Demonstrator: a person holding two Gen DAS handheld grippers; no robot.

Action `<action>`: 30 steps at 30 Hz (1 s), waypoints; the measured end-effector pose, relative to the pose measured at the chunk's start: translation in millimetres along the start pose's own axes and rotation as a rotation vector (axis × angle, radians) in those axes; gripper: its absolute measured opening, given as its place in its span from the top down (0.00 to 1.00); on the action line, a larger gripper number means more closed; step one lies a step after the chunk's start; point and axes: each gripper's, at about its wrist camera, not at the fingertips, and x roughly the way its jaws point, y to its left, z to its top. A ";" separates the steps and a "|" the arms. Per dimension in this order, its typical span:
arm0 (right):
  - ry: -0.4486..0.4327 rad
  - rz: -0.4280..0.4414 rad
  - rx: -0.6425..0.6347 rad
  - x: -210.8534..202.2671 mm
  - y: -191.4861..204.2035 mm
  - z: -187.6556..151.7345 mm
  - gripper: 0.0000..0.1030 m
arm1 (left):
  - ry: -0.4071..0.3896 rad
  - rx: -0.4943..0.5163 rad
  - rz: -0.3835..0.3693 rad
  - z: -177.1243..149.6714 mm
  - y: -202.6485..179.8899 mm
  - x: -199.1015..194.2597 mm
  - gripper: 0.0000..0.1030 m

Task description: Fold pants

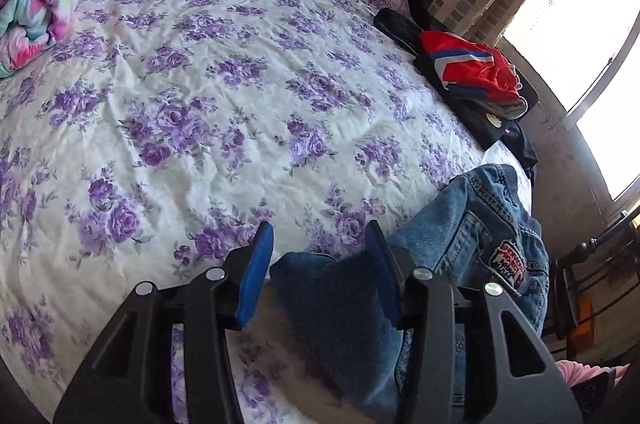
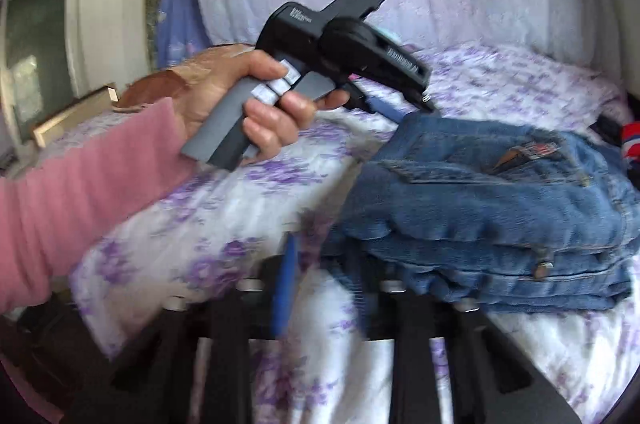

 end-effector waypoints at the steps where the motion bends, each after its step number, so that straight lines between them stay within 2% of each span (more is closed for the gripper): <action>1: 0.004 -0.001 -0.011 -0.9 0.0 -1.2 0.94 | 0.000 0.000 0.014 -0.2 0.8 2.8 0.56; 5: -0.016 -0.033 -0.105 -10.7 9.9 -13.5 0.95 | 0.016 -0.035 0.032 -1.7 10.1 15.4 0.56; 8: 0.056 0.012 -0.047 1.9 -3.3 -22.7 1.00 | 0.030 -0.074 0.048 -2.0 19.4 24.0 0.55; 11: 0.057 0.043 -0.081 -10.0 -1.2 -23.6 1.00 | 0.005 -0.071 0.081 -1.5 17.4 17.3 0.56; 13: 0.015 0.053 -0.111 -28.0 -0.4 -18.7 0.99 | -0.029 -0.050 0.119 0.5 10.7 2.9 0.59; 14: -0.029 0.049 -0.108 -41.6 -4.6 -11.0 0.96 | -0.078 -0.026 0.147 0.7 2.8 -14.3 0.59; 16: -0.097 0.016 -0.065 -58.7 -19.6 4.5 0.73 | -0.145 0.013 0.162 -1.6 -15.5 -41.7 0.58; 17: -0.133 -0.009 -0.020 -66.8 -33.3 13.9 0.57 | -0.175 0.039 0.165 -4.7 -27.0 -52.3 0.54; 18: -0.166 -0.038 0.018 -73.1 -46.2 19.1 0.55 | -0.197 0.053 0.162 -8.1 -35.5 -58.7 0.42; 20: -0.197 -0.125 0.076 -76.8 -73.6 24.7 0.55 | -0.224 0.068 0.150 -21.0 -54.6 -66.2 0.33; 22: -0.106 -0.179 0.159 -62.3 -105.3 18.3 0.57 | -0.197 0.085 0.137 -38.2 -68.6 -58.6 0.33; 24: -0.003 -0.098 0.251 -46.8 -130.0 2.3 0.61 | -0.118 0.075 0.182 -57.1 -72.0 -35.1 0.33; 25: 0.002 -0.068 0.266 -47.0 -135.0 -4.7 0.61 | -0.070 0.075 0.207 -66.2 -70.2 -22.3 0.31; 26: 0.002 -0.061 0.224 -52.7 -132.0 -6.6 0.61 | -0.043 0.068 0.223 -74.8 -66.4 -12.4 0.29; 28: 0.019 -0.080 0.134 -59.9 -123.4 1.7 0.60 | -0.039 0.018 0.215 -79.5 -57.0 -15.6 0.28; 30: -0.014 -0.077 0.089 -70.5 -120.0 18.6 0.54 | -0.103 -0.024 0.247 -77.1 -54.5 -39.9 0.31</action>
